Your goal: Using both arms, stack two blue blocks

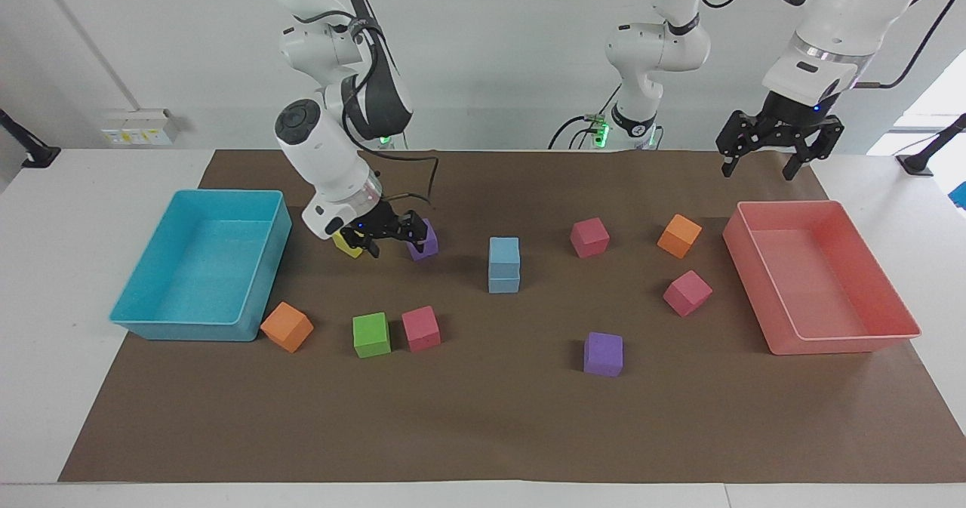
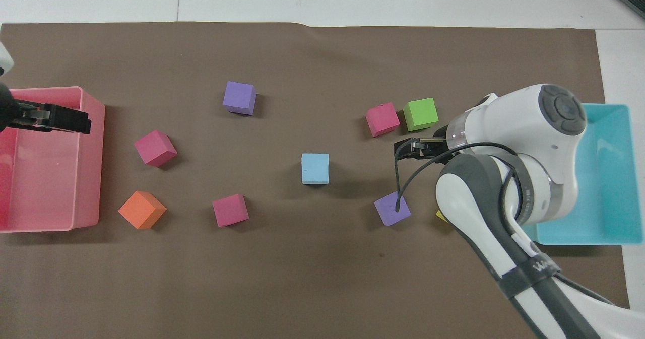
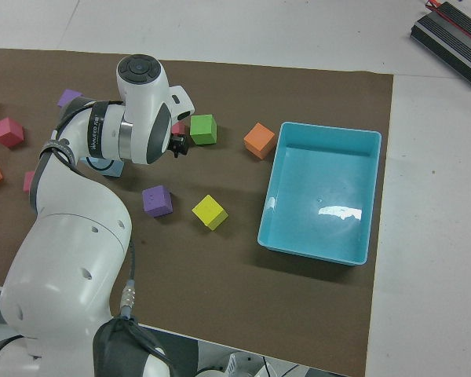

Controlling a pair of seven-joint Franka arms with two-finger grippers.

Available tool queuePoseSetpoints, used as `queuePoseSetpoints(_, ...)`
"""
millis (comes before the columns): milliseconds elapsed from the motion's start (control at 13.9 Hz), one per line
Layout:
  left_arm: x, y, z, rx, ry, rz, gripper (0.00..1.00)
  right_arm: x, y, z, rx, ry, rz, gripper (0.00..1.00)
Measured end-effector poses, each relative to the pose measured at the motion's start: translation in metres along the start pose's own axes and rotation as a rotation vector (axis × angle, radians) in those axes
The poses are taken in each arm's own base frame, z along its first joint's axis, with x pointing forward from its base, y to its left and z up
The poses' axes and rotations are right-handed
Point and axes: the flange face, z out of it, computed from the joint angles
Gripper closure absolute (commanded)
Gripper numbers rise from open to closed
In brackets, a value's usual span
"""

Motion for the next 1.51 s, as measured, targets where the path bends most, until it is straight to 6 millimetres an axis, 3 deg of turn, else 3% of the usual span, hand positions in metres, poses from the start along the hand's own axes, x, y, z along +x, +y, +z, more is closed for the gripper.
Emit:
queuePoseSetpoints(144, 0.000, 0.001, -0.002, -0.001, -0.007, 0.002, 0.00, 0.006, 0.022, -0.027, -0.063, -0.022, 0.002, 0.00)
queuePoseSetpoints(431, 0.001, 0.003, 0.000, -0.001, -0.014, 0.004, 0.00, 0.013, 0.076, -0.061, -0.099, -0.011, 0.076, 0.00)
queuePoseSetpoints(719, 0.001, 0.002, 0.000, -0.001, -0.014, 0.004, 0.00, -0.002, 0.131, -0.110, -0.132, 0.014, 0.158, 0.00)
queuePoseSetpoints(1007, -0.001, 0.002, 0.002, -0.002, -0.031, 0.003, 0.00, -0.022, 0.166, -0.161, -0.130, 0.055, 0.226, 0.00)
queuePoseSetpoints(1222, -0.003, -0.004, 0.005, -0.002, -0.059, -0.008, 0.00, -0.034, 0.164, -0.196, -0.167, 0.062, 0.217, 0.00)
queuePoseSetpoints(1510, -0.004, -0.021, 0.004, -0.014, -0.059, -0.039, 0.00, -0.037, 0.119, -0.208, -0.215, 0.081, 0.116, 0.00)
